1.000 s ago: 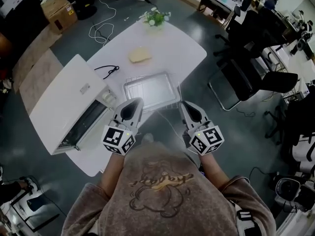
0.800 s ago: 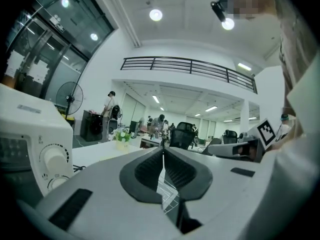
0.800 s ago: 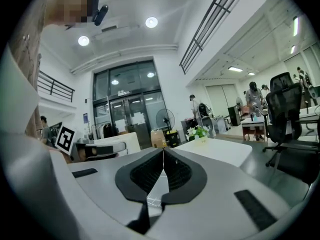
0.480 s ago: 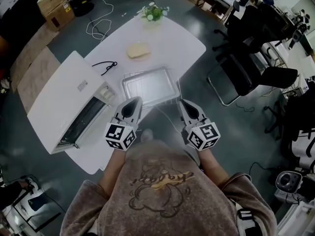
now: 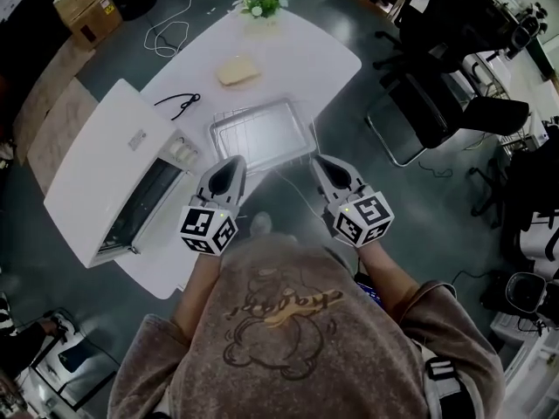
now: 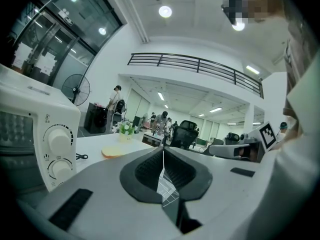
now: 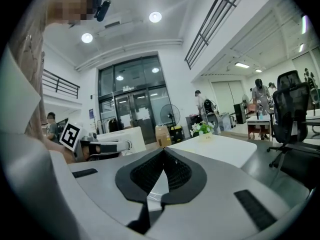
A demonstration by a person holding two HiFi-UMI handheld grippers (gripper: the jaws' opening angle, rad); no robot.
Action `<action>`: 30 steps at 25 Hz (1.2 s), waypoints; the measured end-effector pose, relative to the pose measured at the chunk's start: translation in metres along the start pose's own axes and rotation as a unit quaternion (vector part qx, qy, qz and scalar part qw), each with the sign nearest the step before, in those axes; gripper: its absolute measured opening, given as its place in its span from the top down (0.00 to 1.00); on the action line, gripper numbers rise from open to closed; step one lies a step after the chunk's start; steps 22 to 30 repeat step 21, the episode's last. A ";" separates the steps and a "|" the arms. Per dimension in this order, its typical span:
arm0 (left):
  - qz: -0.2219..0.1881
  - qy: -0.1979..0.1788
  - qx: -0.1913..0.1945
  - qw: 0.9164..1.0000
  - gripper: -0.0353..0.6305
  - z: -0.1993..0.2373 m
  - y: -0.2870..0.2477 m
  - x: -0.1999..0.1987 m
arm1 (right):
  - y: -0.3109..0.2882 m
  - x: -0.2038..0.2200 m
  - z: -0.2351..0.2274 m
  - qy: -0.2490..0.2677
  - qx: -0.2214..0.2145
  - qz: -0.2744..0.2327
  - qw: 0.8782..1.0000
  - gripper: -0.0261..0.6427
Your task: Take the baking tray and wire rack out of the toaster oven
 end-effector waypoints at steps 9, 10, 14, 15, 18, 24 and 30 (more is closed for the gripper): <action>0.005 -0.005 0.001 1.000 0.94 -0.008 0.006 0.002 | 0.002 0.011 0.013 -0.006 -0.037 0.027 0.999 0.96; 0.005 -0.005 0.001 1.000 0.94 -0.008 0.006 0.002 | 0.002 0.010 0.014 -0.005 -0.040 0.028 0.999 0.96; 0.003 -0.003 0.001 1.000 0.94 -0.011 0.007 0.003 | 0.002 0.009 0.015 -0.004 -0.044 0.028 0.999 0.96; 0.003 -0.003 0.001 1.000 0.94 -0.012 0.007 0.003 | 0.001 0.008 0.014 -0.005 -0.045 0.027 0.999 0.96; 0.001 -0.002 -0.003 1.000 0.94 -0.010 0.007 0.003 | -0.002 0.006 0.011 -0.010 -0.047 0.025 0.999 0.96; 0.000 -0.002 -0.010 1.000 0.94 -0.007 0.010 0.002 | -0.006 0.006 0.011 -0.012 -0.050 0.025 0.998 0.96; 0.000 -0.002 -0.010 1.000 0.94 -0.007 0.010 0.002 | -0.006 0.006 0.011 -0.012 -0.050 0.025 0.998 0.96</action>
Point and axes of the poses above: the fingertips, and each gripper's own axes: y backward along the fingers, z to its left, x out of its underside, the point moved 4 cm from there along y, backward along the fingers, and after that the axes turned 10 degrees about -z, right-handed, at the moved point
